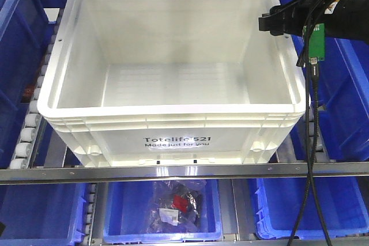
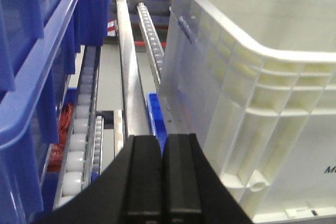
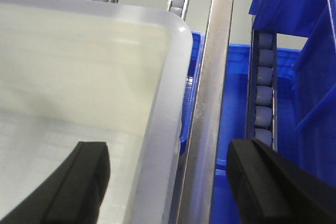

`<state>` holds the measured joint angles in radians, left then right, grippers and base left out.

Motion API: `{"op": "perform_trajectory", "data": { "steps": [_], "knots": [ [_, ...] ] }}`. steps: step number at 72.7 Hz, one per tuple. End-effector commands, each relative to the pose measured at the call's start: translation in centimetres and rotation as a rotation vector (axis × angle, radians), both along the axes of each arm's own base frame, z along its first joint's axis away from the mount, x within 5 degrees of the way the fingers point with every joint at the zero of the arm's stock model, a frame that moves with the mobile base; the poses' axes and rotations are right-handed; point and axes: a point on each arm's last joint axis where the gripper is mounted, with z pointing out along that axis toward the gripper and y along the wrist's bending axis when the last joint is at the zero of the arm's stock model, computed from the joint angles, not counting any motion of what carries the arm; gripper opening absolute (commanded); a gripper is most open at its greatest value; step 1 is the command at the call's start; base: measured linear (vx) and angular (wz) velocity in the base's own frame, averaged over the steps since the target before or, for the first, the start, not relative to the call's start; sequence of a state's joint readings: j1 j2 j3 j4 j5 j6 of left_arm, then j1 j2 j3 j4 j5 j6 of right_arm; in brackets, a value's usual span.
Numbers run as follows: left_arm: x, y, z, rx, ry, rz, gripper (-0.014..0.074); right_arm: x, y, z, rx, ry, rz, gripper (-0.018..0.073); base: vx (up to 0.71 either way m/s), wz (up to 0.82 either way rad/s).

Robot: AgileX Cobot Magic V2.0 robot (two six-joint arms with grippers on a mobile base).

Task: Place moving items into box and shelve
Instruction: 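Open the right gripper and withdraw it from the tote rim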

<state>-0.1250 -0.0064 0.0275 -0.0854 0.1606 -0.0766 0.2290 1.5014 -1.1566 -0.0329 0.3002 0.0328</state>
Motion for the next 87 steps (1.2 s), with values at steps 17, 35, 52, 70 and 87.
{"op": "perform_trajectory", "data": {
  "steps": [17, 35, 52, 70, 87],
  "knots": [
    [0.18, 0.55, -0.57, -0.017, -0.028, 0.097, 0.0101, -0.19, 0.0, 3.1, 0.025, -0.148, 0.006, 0.0519, 0.0, 0.0],
    [0.19, 0.56, -0.61, -0.017, -0.023, 0.098, 0.0102, -0.19, 0.0, 3.1, 0.025, -0.148, 0.006, 0.0519, 0.0, 0.0],
    [0.19, 0.56, -0.61, -0.017, -0.023, 0.098, 0.0102, -0.19, 0.0, 3.1, 0.025, -0.148, 0.006, 0.0519, 0.0, 0.0],
    [0.19, 0.56, -0.61, -0.017, -0.023, 0.098, 0.0102, -0.19, 0.0, 3.1, 0.025, -0.148, 0.006, 0.0519, 0.0, 0.0],
    [0.19, 0.56, -0.61, -0.017, -0.023, 0.098, 0.0102, -0.26, -0.01, 3.06, 0.025, -0.142, 0.006, 0.0519, 0.0, 0.0]
  ]
}}
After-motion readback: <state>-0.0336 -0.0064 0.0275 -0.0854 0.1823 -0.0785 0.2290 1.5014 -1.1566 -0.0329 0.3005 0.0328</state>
